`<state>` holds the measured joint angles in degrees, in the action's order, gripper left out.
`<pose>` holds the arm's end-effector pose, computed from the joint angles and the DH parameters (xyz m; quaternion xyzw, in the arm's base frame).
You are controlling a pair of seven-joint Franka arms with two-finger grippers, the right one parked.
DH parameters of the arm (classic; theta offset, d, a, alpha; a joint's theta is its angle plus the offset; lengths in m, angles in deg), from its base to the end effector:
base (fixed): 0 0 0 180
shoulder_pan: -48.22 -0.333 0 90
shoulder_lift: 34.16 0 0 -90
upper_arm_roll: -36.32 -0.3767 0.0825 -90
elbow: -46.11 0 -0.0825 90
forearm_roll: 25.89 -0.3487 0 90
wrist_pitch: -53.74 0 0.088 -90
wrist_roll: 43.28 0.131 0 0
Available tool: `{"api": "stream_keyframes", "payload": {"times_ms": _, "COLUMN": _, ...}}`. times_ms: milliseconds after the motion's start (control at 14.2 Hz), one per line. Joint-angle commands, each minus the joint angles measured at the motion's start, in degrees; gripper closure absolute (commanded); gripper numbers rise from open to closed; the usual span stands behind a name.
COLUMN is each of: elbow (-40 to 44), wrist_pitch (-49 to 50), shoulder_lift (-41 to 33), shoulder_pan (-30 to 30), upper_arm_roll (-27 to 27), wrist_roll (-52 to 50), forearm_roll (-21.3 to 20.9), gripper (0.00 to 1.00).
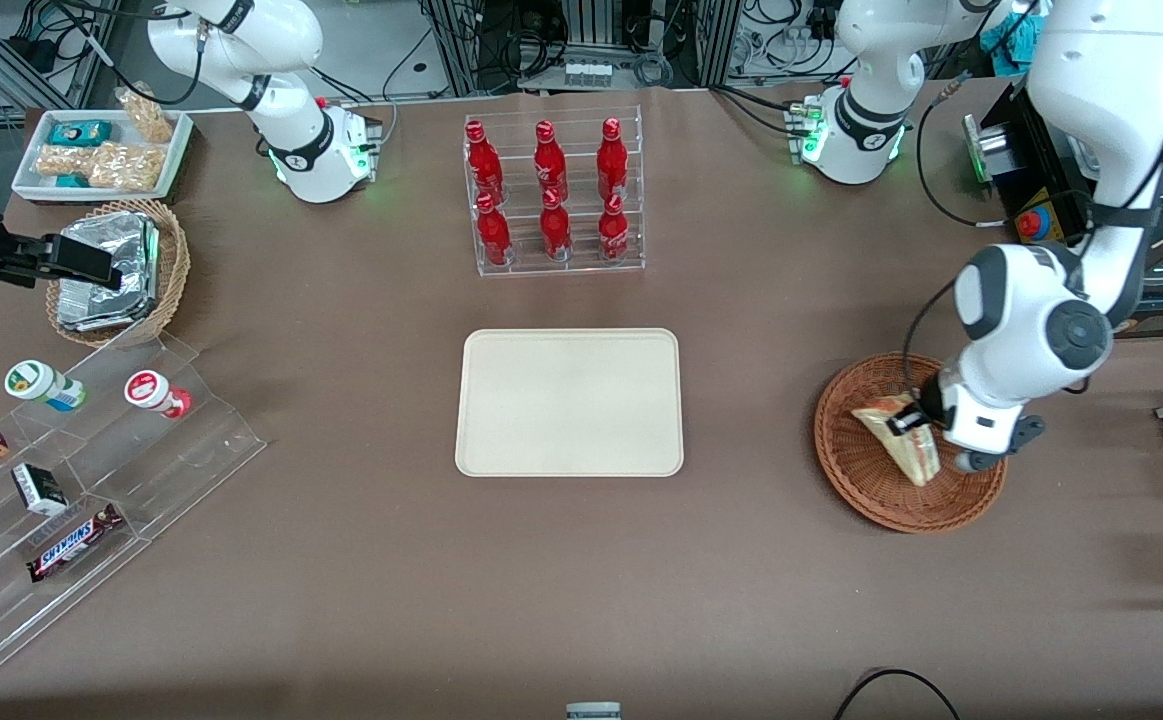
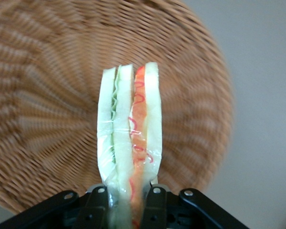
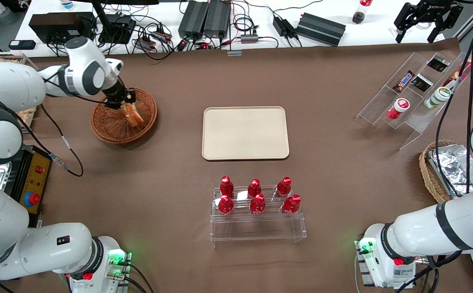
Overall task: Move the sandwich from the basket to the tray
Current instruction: 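Close the left gripper on the sandwich and lift it from the basket, then carry the sandwich with the left gripper over the white tray and lower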
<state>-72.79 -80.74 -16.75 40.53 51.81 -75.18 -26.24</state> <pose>0.5713 -0.0702 0.3448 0.9765 0.2118 -0.0227 0.0321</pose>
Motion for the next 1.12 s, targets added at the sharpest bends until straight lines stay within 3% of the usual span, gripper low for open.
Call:
{"api": "stream_keyframes", "payload": {"times_ms": 0, "elbow": 0.24, "wrist_pitch": 2.73, "shoulder_lift": -2.21, "shoulder_pan": 10.64, "upper_arm_roll": -0.55, "wrist_roll": -2.46, "forearm_roll": -0.36, "gripper": 0.87}}
{"api": "stream_keyframes", "payload": {"times_ms": 352, "elbow": 6.90, "wrist_pitch": 2.47, "shoulder_lift": 4.55, "shoulder_pan": 27.51, "upper_arm_roll": -0.46, "wrist_roll": -6.58, "forearm_roll": -0.45, "gripper": 0.85}}
{"api": "stream_keyframes", "payload": {"times_ms": 562, "elbow": 17.87, "wrist_pitch": 2.82, "shoulder_lift": 14.11, "shoulder_pan": 36.66, "upper_arm_roll": -0.98, "wrist_roll": -15.62, "forearm_roll": -1.41, "gripper": 0.85}}
{"api": "stream_keyframes", "payload": {"times_ms": 773, "elbow": 23.70, "wrist_pitch": 2.65, "shoulder_lift": 20.54, "shoulder_pan": 41.16, "upper_arm_roll": -0.90, "wrist_roll": -23.97, "forearm_roll": -8.42, "gripper": 0.84}}
{"api": "stream_keyframes", "payload": {"times_ms": 1055, "elbow": 29.33, "wrist_pitch": 3.61, "shoulder_lift": 25.48, "shoulder_pan": 43.80, "upper_arm_roll": -0.72, "wrist_roll": -24.96, "forearm_roll": -9.15, "gripper": 0.82}}
